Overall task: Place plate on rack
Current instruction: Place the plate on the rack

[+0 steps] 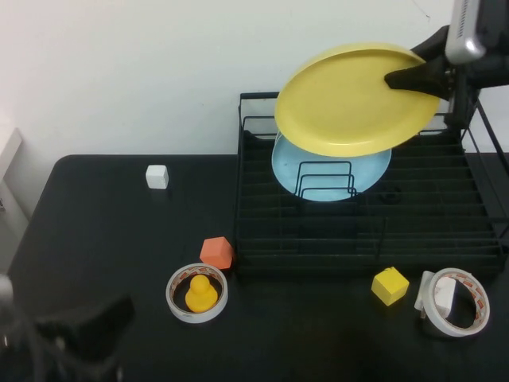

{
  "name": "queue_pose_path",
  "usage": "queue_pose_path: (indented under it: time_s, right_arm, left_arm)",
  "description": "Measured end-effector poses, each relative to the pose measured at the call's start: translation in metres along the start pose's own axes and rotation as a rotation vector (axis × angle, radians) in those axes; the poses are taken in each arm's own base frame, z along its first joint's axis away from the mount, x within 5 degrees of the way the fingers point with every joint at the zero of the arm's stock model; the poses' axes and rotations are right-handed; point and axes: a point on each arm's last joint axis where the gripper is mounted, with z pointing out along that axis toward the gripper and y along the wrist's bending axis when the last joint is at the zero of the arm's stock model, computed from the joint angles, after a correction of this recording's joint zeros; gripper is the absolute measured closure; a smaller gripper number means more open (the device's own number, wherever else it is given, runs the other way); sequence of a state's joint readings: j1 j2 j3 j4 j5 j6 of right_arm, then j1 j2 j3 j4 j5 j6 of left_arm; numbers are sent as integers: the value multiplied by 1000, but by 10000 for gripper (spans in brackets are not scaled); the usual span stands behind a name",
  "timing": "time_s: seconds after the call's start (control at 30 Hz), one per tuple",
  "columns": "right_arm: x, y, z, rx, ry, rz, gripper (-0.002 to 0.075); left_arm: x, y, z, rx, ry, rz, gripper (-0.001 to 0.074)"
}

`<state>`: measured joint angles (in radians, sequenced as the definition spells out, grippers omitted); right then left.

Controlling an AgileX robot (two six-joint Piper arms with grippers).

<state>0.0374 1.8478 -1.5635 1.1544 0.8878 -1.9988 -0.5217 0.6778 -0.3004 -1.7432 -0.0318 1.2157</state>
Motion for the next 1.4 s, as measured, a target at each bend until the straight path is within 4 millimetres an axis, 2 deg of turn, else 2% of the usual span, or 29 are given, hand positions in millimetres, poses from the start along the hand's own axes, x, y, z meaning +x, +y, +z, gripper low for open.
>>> queue_pose_path:
  time_s: [0.23,0.5,0.67,1.0,1.07,1.23,1.4]
  right_arm:
    - [38,-10,36,11,-32,-1,601]
    - [79,-15,68,39,-42,39,601]
    - [91,-12,76,31,-33,57,601]
    - [97,-11,82,33,-57,103,599]
    - [99,-11,84,34,-50,119,561]
    - [105,-15,85,87,-11,195,380]
    - [103,-17,84,99,-22,308,333]
  left_arm:
    - [17,-11,-15,199,41,-6,735]
    - [18,-13,-16,229,51,-3,736]
    - [18,-13,-16,229,51,-3,736]
    - [17,-13,-16,223,49,-1,736]
    - [17,-13,-16,221,48,-1,736]
    - [17,-12,-16,219,47,-1,736]
    - [17,-12,-16,219,47,-1,736]
